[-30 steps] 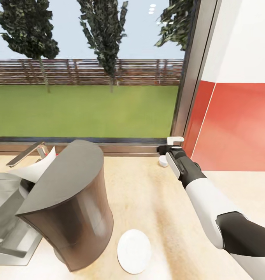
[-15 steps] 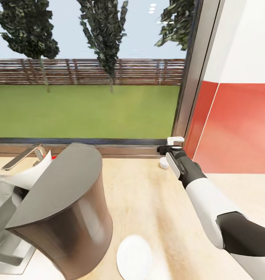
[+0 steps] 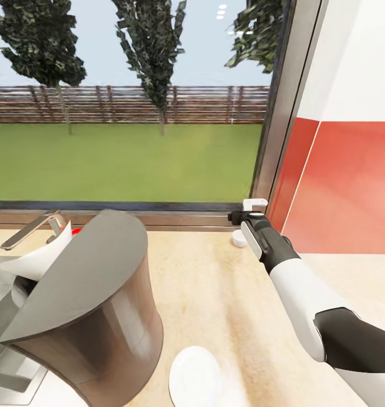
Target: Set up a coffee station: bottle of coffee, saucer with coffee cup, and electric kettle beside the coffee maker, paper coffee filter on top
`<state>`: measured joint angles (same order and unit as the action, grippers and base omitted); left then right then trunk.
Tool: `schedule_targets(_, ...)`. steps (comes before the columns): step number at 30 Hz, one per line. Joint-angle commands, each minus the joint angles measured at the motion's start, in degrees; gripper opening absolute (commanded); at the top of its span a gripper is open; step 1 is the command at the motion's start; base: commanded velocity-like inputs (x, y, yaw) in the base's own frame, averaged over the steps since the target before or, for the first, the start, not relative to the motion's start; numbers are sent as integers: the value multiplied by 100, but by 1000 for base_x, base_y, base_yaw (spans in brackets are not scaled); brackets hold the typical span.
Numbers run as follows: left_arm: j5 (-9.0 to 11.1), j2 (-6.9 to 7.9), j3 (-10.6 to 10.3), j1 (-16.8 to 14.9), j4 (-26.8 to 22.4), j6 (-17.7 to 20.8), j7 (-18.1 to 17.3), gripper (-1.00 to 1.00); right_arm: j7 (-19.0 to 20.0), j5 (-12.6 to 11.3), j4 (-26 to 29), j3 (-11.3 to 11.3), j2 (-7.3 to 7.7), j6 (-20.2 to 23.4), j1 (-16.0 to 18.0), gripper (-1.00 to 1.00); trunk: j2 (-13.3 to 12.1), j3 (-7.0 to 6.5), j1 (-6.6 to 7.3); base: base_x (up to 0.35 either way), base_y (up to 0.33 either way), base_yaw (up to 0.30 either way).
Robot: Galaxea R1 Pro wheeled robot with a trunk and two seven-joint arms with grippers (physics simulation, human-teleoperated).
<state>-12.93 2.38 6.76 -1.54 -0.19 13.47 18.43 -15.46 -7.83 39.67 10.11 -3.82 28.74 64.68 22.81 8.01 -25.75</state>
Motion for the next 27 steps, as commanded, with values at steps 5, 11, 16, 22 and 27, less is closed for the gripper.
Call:
schedule_targets(5,-60,-1,40,-4,2,24,11,100,-53,-61,5,27,1,18,6,100,12,12,-3,47,0,0)
schedule_targets(11,-60,-1,36,-3,56,27,11,100,-45,-56,0,35,-4,18,5,100,12,12,-3,132,0,0)
schedule_targets(16,-60,3,36,-4,86,24,11,100,-45,-52,5,35,-5,18,5,100,12,12,-3,259,0,0)
schedule_targets(22,-60,6,39,36,89,29,11,100,-50,-60,17,37,-4,19,9,100,12,12,-3,61,0,0)
schedule_targets(27,-60,5,44,82,81,33,11,100,-53,-61,47,36,-5,26,10,100,12,12,-3,3,0,0)
